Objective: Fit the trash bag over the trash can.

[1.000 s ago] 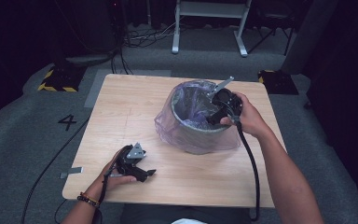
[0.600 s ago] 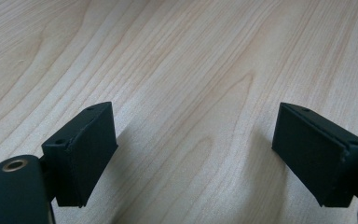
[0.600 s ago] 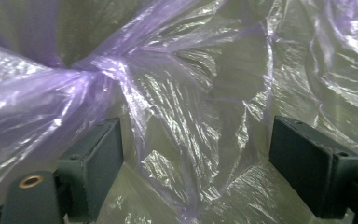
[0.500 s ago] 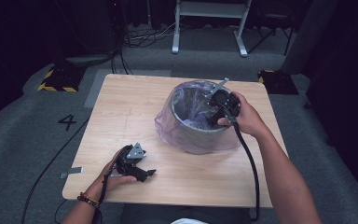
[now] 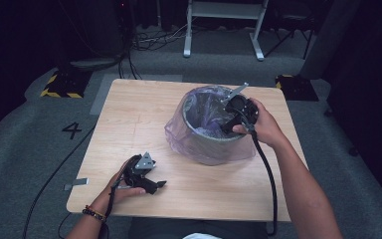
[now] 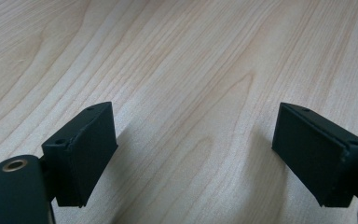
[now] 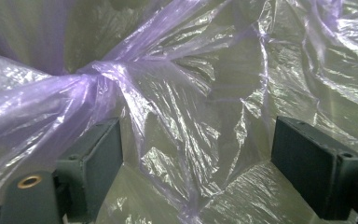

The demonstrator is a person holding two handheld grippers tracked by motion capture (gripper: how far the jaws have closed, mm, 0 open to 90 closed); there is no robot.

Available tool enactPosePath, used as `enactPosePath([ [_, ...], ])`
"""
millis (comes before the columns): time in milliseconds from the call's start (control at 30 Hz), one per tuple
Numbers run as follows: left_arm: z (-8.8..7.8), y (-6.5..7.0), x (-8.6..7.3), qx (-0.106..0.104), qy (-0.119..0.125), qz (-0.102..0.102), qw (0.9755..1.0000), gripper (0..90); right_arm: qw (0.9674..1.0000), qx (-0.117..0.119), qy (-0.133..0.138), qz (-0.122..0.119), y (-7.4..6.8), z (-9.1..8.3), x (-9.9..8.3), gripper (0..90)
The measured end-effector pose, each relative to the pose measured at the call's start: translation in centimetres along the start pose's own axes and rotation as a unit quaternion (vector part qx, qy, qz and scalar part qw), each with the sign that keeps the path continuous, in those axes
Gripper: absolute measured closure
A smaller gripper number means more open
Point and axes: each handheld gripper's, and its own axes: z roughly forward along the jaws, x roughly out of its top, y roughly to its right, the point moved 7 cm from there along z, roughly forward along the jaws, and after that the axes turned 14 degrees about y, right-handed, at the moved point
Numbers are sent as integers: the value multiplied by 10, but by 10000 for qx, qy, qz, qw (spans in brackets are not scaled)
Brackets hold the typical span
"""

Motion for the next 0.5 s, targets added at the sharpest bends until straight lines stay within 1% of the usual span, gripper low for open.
enactPosePath([
  [233, 0, 0, 0, -2, 4, 2, 10000, 133, 9997, 79, 208, 61, -1, -2, 2, 169],
  [333, 0, 0, 0, 3, 0, -1, 10000, 133, 9994, 109, 315, -1, -2, -3, 2, 209],
  [500, 0, 0, 0, -1, 4, 5, 10000, 133, 9989, 70, 470, -61, -3, -4, 3, 215],
])
